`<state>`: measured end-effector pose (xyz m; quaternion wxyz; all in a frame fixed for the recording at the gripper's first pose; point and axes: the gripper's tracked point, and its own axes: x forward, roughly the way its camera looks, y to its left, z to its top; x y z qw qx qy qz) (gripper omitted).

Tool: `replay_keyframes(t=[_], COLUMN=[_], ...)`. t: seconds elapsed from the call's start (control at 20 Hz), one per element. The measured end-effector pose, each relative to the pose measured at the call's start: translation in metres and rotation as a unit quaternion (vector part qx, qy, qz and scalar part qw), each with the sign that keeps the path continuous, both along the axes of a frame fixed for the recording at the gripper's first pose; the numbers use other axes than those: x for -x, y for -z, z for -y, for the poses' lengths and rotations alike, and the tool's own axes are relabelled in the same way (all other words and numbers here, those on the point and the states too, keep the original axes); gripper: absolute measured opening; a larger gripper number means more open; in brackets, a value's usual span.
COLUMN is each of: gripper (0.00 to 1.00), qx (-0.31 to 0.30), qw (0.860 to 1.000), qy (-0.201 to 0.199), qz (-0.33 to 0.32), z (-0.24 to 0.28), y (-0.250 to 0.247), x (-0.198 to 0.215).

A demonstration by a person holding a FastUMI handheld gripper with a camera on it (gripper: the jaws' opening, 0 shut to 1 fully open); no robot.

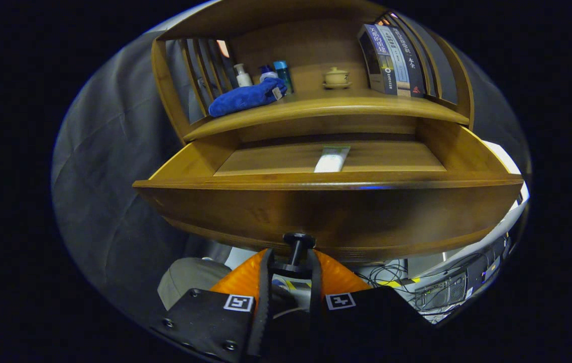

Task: Pull open the drawer, take out the items inside it, and place them on the countertop above the cabinet.

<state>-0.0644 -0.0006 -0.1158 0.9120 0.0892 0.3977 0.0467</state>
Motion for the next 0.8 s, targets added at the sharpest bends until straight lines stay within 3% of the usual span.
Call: replay_keyframes(t=[0.4,0.8], gripper=[0.38,0.38], qx=[0.007,0.002], qw=[0.999,0.999], qy=[-0.031,-0.031], qz=[-0.017,-0.016], z=[-0.012,-0.013], y=[0.000,0.001], x=[0.034,0.042])
